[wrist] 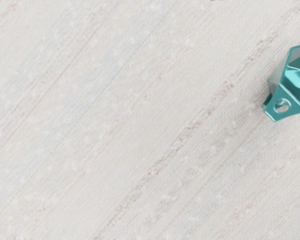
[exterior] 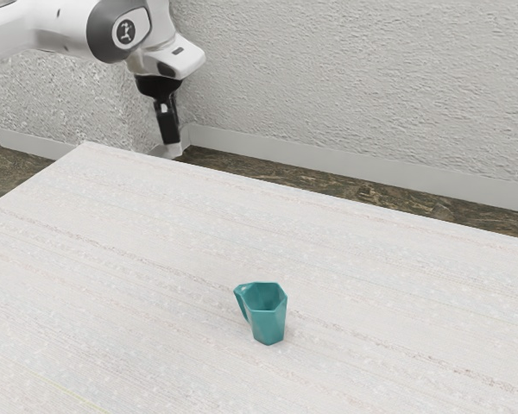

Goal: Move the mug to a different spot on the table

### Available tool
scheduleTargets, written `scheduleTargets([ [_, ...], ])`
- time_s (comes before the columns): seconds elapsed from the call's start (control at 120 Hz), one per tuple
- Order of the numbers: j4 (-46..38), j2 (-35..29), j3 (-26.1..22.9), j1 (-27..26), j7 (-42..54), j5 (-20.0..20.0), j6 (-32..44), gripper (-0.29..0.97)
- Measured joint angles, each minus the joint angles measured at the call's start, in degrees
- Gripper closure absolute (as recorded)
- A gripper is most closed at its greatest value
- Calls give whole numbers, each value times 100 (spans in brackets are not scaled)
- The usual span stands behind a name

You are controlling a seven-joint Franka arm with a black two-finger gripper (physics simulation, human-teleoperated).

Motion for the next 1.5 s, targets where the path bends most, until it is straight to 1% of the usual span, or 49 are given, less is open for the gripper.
scheduleTargets([
  [0.142,-32,3,7,-3,-606,1,-40,0],
  [0.208,-211,10,9,-2,-845,-5,-34,0],
  [0.383,-560,361,-111,-5,-1359,-46,204,0],
  [0.567,-902,409,-211,-3,-1539,-71,349,0],
  [0.625,-958,466,-224,0,-1482,-177,418,0],
  [0.858,-1499,526,-284,3,-876,-547,775,0],
  [1.008,-1727,485,-584,4,-312,-689,977,0],
  [1.083,-1849,481,-679,-11,51,-851,1098,0],
  [1.258,-2089,470,-704,-1,1129,-1272,1335,0],
  [1.392,-2280,520,-705,2,1853,-1424,1570,0],
  [1.5,-2339,723,-740,0,2334,-1583,1804,0],
])
